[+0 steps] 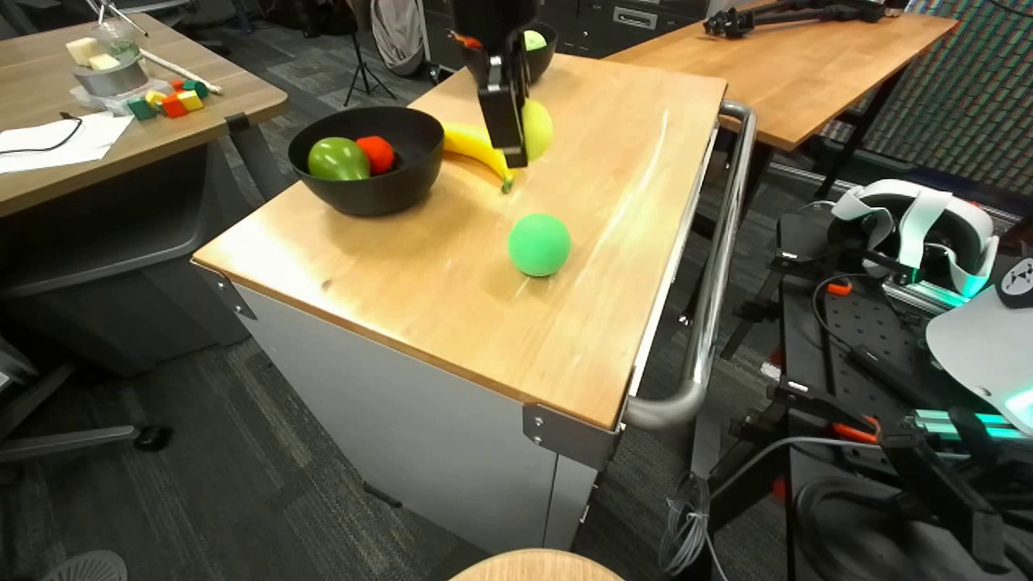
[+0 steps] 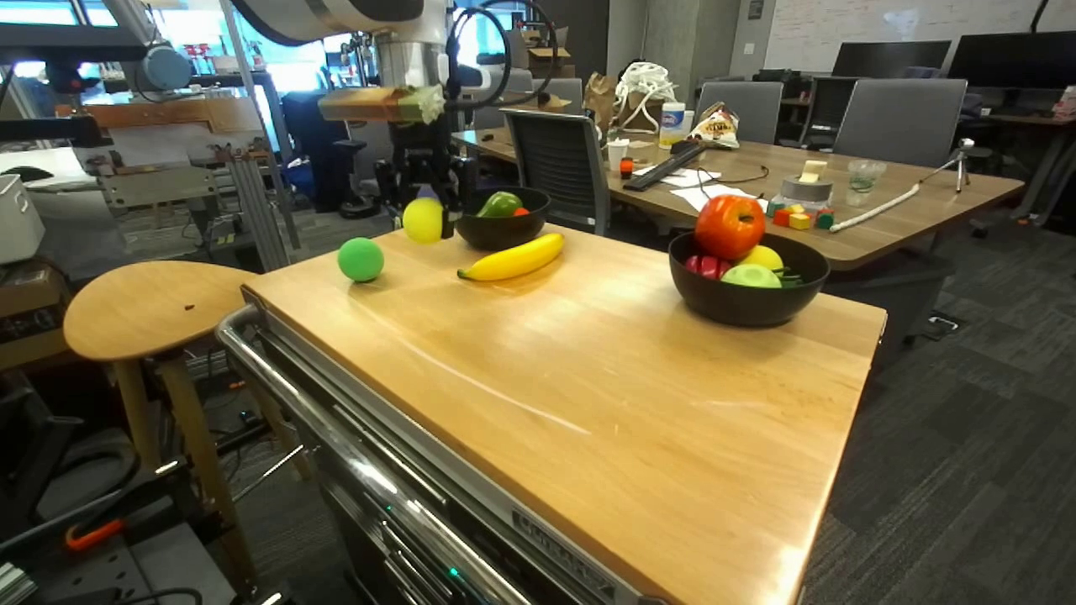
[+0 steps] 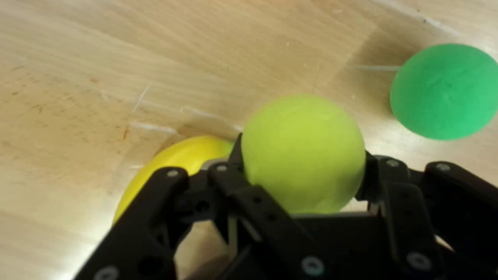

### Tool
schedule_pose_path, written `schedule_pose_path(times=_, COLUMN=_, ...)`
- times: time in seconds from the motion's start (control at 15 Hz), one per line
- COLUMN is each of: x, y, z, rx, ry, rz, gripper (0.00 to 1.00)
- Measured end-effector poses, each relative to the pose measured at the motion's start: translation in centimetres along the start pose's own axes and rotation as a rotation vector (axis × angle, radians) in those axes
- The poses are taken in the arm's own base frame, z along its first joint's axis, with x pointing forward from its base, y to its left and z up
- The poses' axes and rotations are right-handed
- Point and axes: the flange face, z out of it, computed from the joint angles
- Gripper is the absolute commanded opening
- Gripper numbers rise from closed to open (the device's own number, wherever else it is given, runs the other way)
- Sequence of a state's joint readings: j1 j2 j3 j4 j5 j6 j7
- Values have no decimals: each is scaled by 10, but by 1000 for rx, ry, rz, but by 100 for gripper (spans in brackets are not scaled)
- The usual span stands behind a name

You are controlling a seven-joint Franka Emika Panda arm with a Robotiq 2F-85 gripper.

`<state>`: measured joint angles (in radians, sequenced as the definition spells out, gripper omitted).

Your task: Pick the fruits in the bowls and put them on the table

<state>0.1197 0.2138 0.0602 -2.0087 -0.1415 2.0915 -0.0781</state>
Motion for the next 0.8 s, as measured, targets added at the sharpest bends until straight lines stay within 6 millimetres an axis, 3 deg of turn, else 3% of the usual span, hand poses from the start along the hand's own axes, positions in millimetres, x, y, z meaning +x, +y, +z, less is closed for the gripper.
schedule_pose_path(times=0.13, x=-10, y=-7, z=32, rx=7, ry=-7, rz=-17, gripper=28)
schedule_pose_path(times=0.2, x=-14, y=-10, z=44, rx=10, ry=-4, rz=-27, gripper=75)
schedule_pose_path(times=0.33, x=-20, y=-15, z=59, rx=13, ry=7, rz=-41, gripper=85)
schedule_pose_path(times=0.47, x=-22, y=-18, z=61, rx=13, ry=24, rz=-54, gripper=99)
schedule_pose_path(times=0.67, x=-21, y=-24, z=43, rx=0, ry=79, rz=-88, gripper=100)
schedule_pose_path(times=0.8, x=-19, y=-27, z=8, rx=-10, ry=173, rz=-113, gripper=100)
